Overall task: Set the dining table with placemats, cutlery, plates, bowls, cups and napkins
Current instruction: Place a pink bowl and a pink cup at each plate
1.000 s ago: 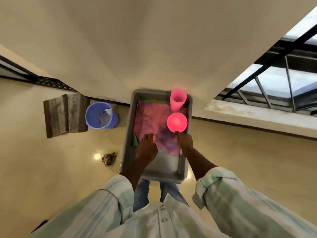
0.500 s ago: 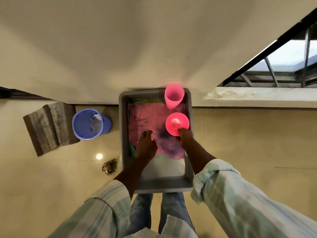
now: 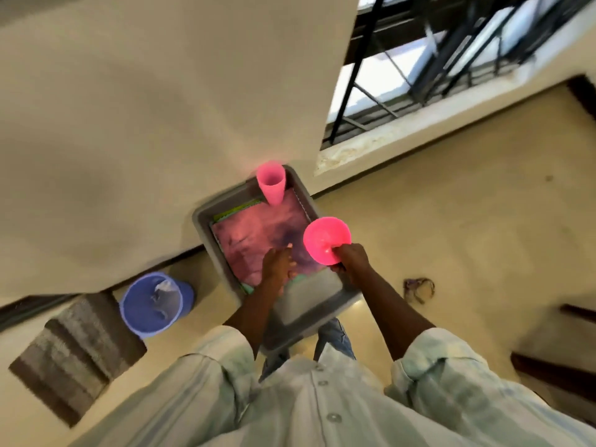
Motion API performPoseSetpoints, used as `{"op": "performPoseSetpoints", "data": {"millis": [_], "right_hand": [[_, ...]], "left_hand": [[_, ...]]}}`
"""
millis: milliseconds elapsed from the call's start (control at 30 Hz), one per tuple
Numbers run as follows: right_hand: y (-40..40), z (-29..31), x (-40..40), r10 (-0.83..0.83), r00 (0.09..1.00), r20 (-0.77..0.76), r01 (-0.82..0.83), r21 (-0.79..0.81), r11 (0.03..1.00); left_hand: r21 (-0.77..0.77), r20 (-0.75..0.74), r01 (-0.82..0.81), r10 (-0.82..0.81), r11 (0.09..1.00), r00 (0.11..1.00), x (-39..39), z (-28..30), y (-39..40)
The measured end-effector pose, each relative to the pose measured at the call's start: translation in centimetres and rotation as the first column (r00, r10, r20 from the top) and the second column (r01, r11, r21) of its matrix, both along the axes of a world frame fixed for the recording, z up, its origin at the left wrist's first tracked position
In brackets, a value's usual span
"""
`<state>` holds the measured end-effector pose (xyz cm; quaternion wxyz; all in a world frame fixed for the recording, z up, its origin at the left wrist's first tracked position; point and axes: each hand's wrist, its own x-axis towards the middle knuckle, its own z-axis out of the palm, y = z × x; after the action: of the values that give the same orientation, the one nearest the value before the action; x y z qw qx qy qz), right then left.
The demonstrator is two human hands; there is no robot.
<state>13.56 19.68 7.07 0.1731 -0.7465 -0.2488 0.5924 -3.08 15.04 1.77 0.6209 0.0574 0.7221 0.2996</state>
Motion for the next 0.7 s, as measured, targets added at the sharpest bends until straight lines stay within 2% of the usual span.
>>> {"op": "performPoseSetpoints", "data": {"millis": [67,167,400,567,700], "right_hand": [[-2.8,1.8,1.4,-0.013,1.000,0.013,0.012,0.029,1.000],[-7.8,4.2,3.6,-0.083,0.997,0.001,0.083,0.080,0.993],[-16.7,7.2,7.9,-0.215,0.976,0.030,0.211,0.098,0.973],[-23.7,8.8,12.0,-0.381,0.923,0.046,0.371,0.143,0.917],[-32.4,9.9,15.0,-0.490,0.868,0.078,0.475,0.154,0.867]], "left_hand": [[0.040,0.118,0.008,-0.013,0.999,0.993,0.8,1.3,-0.4],[0.086,0.200,0.119,-0.134,0.989,0.971,2.9,4.0,-2.4],[0.136,0.336,0.418,-0.438,0.898,0.834,8.8,8.1,-6.0],[0.195,0.402,0.599,-0.621,0.776,0.673,14.2,9.6,-10.0],[0.273,0.530,0.734,-0.734,0.622,0.425,19.4,11.1,-16.0]]}}
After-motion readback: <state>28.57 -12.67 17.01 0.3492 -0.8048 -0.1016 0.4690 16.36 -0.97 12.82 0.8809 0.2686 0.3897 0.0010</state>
